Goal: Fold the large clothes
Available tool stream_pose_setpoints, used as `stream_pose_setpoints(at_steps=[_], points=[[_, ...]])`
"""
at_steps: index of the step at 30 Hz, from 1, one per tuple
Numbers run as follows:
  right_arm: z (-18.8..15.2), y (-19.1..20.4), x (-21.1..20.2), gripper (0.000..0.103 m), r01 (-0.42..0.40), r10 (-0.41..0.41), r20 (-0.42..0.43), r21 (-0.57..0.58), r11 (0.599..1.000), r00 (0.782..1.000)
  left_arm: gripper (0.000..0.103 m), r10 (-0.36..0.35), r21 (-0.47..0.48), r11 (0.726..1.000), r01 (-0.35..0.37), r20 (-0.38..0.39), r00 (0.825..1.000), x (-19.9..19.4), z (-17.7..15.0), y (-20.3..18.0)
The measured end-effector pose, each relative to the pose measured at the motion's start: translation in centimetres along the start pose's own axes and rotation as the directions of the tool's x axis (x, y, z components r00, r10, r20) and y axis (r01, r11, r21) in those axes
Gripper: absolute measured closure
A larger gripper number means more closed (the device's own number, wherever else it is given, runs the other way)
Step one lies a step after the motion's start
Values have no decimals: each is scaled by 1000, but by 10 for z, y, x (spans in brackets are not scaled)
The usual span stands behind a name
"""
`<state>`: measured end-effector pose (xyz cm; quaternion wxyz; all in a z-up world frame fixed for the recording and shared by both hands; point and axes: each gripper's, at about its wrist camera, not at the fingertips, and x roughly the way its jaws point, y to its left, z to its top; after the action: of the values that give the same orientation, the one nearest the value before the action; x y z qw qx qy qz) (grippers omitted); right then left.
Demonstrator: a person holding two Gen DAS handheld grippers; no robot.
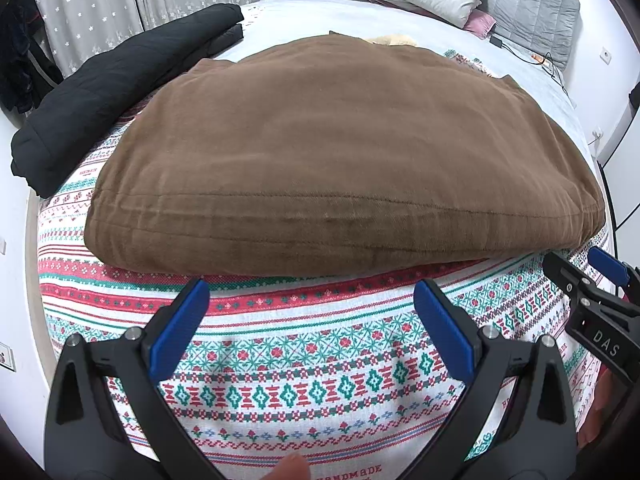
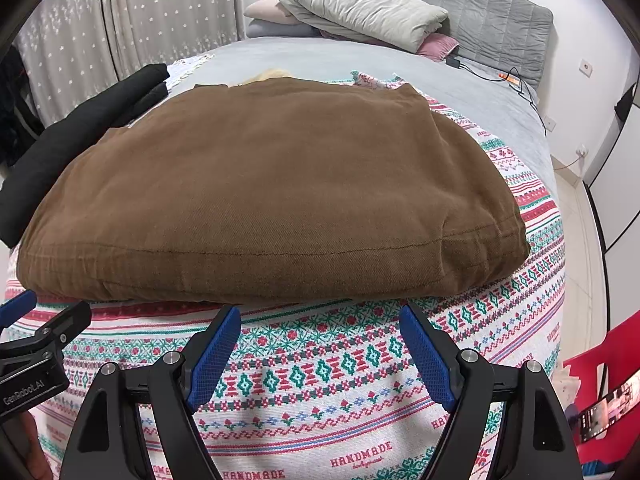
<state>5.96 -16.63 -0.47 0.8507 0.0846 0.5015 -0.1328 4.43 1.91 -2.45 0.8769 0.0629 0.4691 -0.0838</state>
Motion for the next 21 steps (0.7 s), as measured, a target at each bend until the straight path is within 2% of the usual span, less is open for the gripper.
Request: stream_pose_setpoints(at_steps=[21], points=[[0,0,1,20,5,-5,-6,-2,1000,1000,1,2,8,1000,-2,-5,1000,0,-1,-3]])
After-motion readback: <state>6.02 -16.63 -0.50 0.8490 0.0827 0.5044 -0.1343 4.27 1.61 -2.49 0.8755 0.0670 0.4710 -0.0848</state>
